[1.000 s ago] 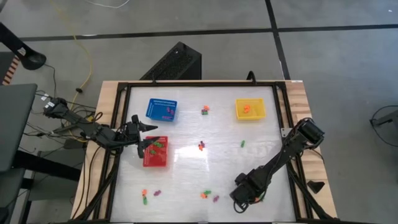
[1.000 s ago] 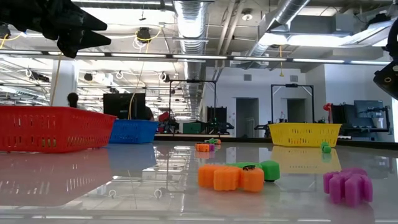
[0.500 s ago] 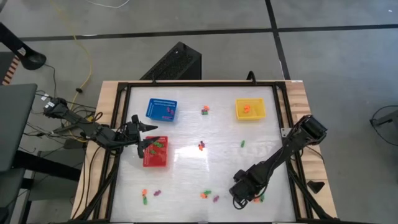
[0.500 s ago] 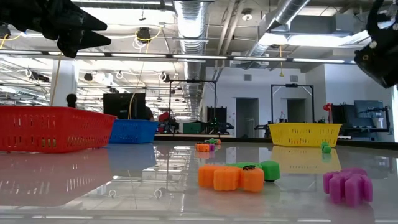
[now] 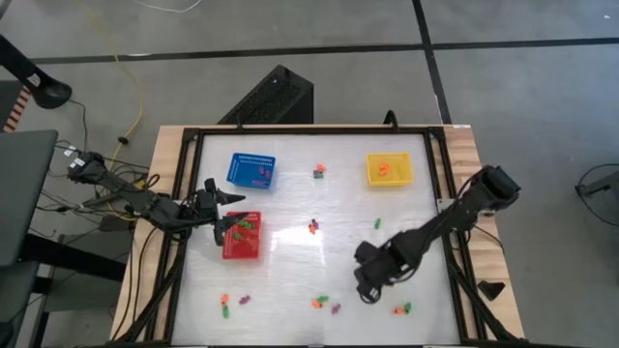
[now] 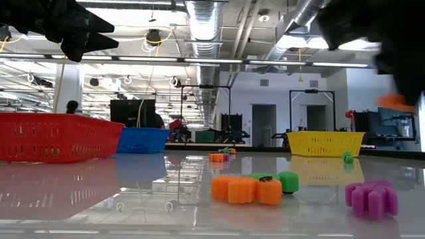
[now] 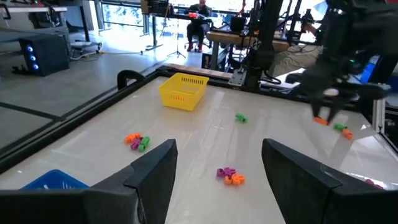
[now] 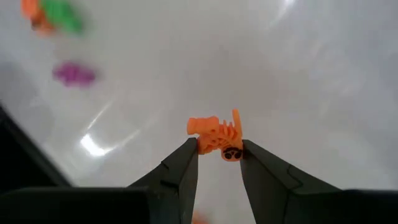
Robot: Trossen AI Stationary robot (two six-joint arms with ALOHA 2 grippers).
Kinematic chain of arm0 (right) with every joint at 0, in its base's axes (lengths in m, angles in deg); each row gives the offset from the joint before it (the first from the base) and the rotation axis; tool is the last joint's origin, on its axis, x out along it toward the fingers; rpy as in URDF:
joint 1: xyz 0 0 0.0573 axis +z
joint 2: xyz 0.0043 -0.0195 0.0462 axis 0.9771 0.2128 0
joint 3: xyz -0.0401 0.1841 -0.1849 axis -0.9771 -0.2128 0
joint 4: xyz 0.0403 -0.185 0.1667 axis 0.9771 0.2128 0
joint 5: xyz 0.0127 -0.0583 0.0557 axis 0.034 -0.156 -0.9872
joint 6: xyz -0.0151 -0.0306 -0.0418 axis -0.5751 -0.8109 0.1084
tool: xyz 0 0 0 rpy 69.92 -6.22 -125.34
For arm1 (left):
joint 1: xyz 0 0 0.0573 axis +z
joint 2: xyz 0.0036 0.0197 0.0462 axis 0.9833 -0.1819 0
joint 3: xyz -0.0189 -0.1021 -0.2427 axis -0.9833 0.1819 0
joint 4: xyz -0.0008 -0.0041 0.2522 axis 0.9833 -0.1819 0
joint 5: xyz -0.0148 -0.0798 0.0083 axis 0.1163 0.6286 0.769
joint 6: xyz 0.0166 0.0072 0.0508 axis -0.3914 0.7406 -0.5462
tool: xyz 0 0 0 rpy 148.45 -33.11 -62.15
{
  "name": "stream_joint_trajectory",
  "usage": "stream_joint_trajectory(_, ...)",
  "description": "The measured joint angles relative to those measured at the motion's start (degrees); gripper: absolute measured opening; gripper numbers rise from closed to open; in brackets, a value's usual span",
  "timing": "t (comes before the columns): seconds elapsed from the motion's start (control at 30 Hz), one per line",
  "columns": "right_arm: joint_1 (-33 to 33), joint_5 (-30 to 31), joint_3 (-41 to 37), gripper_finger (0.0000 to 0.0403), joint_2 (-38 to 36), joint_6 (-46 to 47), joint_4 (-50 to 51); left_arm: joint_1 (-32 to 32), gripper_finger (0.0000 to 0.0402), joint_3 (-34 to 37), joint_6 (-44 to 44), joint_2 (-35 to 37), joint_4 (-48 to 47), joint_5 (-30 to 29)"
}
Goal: Sort Halloween decoration
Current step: Put the orange skeleton toy into the yellow bin
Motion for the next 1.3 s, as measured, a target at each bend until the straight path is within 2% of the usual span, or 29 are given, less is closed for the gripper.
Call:
stream_joint_trajectory(0.23,-13.76,7.70,0.00,0.0147,-5.38,-17.61,4.90,0.02,0.0226,0.00,0.02,0.00,0.02,0.00)
stream_joint_trajectory(0.5,-36.41,7.96,0.02,0.0147,-9.17,-32.94,10.45,0.01,0.0226,0.00,0.03,0.00,0.00,0.00)
stream_joint_trajectory(0.77,-56.19,7.30,0.00,0.0147,-8.21,-41.77,15.18,0.02,0.0226,-0.02,0.03,0.00,-0.67,-0.01)
stream_joint_trajectory(0.9,-62.07,6.58,0.00,0.0147,-7.49,-44.22,16.21,0.02,0.0226,-0.02,0.01,0.00,-1.03,-0.02)
stream_joint_trajectory(1.03,-65.62,3.27,0.00,0.0147,-6.24,-46.66,16.48,0.02,0.0226,-0.02,0.01,0.00,-1.08,-0.11)
stream_joint_trajectory(1.3,-67.76,2.48,0.00,0.0147,-2.90,-46.81,18.44,0.02,0.0226,-0.02,0.01,0.00,-1.14,-0.17)
